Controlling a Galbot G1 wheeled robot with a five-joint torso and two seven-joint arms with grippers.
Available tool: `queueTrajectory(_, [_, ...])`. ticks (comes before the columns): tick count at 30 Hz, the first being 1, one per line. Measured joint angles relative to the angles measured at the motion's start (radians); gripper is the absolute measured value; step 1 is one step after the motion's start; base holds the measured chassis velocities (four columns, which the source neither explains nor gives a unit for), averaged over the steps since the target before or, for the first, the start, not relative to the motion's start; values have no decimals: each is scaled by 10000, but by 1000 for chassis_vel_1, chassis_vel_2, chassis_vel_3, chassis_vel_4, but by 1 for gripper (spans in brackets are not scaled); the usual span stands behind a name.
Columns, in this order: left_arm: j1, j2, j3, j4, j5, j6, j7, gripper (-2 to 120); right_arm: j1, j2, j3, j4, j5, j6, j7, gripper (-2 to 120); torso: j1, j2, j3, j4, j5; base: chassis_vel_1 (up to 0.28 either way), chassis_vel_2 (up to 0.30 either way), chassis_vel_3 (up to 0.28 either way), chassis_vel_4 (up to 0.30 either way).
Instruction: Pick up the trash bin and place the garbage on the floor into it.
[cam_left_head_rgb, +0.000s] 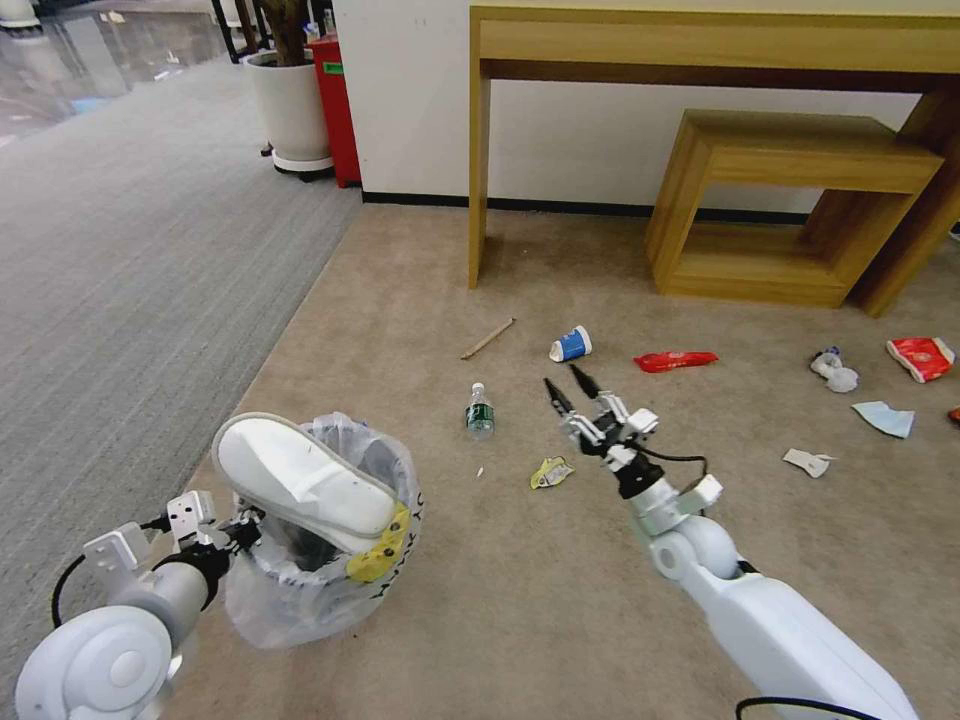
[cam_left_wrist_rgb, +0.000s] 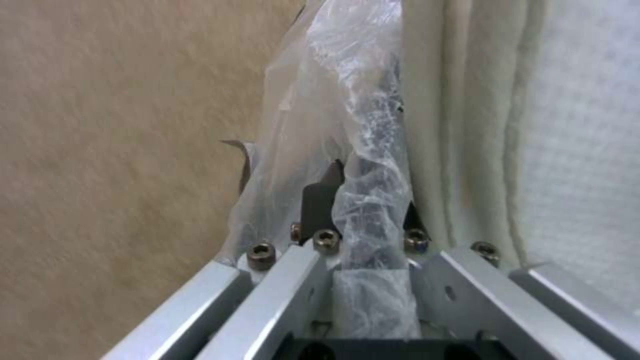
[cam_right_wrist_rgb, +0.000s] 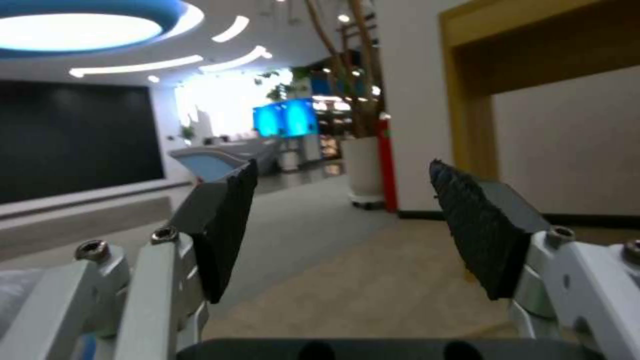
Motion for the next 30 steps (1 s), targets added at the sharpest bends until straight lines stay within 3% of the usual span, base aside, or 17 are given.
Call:
queueTrajectory(2, [-39,-14,57,-7,-879,149,-441,1,-470,-196,482,90,-127,-141,235,71,0,0,0,-4,2,0,0,0,0])
queueTrajectory(4, [-52,-35,93,23,-1027,180,-511,1,-683,-256,726,102,-182,-181,332,70,0,0,0,-5,0,0,0,0,0])
queueTrajectory(13, [30,-186,278,-186,-641,169,-367,1,-2070,-376,2213,-72,-651,-276,555,69,0,0,0,-5,3,0,0,0,0])
queueTrajectory(22, [201,-163,215,-420,-13,60,-7,1,-2741,-148,3202,-101,-2057,-662,2002,99,0,0,0,-4,-1,0,0,0,0])
queueTrajectory(30, [338,-282,199,-465,511,19,232,1,-2718,112,3524,-306,-3278,87,2293,100,0,0,0,-1,-3,0,0,0,0])
